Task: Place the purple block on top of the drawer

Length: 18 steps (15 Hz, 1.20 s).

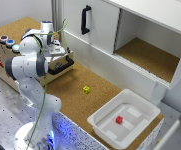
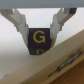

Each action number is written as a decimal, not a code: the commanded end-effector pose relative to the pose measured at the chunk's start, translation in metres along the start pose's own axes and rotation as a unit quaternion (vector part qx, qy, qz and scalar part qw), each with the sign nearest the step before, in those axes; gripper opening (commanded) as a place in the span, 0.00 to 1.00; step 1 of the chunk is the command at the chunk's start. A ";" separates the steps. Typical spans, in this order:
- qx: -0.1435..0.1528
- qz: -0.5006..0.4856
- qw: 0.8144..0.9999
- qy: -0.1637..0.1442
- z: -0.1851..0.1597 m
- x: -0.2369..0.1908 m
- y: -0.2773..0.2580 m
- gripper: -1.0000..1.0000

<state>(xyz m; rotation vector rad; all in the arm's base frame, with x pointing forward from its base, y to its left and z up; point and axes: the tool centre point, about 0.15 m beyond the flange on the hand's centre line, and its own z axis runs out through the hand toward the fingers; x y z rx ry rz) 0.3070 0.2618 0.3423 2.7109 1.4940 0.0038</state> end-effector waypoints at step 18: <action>-0.025 -0.128 0.989 0.072 -0.116 0.215 -0.083 1.00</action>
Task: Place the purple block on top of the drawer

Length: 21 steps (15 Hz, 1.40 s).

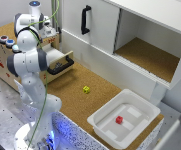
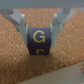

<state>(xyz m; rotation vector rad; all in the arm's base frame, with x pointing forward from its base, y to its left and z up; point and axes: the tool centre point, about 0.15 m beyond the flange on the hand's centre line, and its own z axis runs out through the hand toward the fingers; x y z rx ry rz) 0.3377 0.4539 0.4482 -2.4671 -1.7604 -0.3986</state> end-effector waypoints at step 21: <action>0.005 -0.090 0.994 -0.062 -0.018 0.022 -0.021 1.00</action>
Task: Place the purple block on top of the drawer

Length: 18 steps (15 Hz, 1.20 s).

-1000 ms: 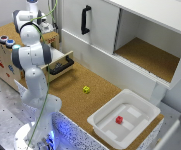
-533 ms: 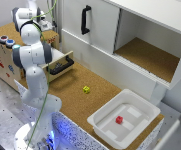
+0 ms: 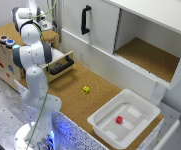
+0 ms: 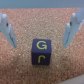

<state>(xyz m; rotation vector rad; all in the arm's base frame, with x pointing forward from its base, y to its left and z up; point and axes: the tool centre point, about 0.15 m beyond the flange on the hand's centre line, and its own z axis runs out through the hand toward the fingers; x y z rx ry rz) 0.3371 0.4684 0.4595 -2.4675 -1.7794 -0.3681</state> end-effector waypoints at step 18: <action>0.030 -0.155 0.984 -0.085 -0.068 0.027 -0.184 0.00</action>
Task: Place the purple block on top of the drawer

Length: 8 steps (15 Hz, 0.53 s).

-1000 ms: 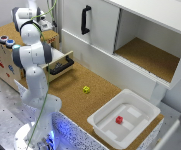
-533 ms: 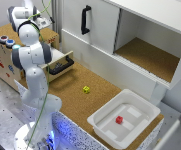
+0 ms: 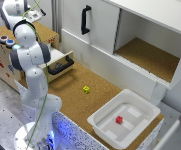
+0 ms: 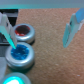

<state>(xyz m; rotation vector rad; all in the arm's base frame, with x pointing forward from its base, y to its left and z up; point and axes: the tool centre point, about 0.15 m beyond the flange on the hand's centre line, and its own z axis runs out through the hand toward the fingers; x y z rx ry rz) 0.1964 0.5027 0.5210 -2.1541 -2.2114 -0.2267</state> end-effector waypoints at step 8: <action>-0.004 0.054 0.995 -0.078 0.039 0.018 -0.031 0.00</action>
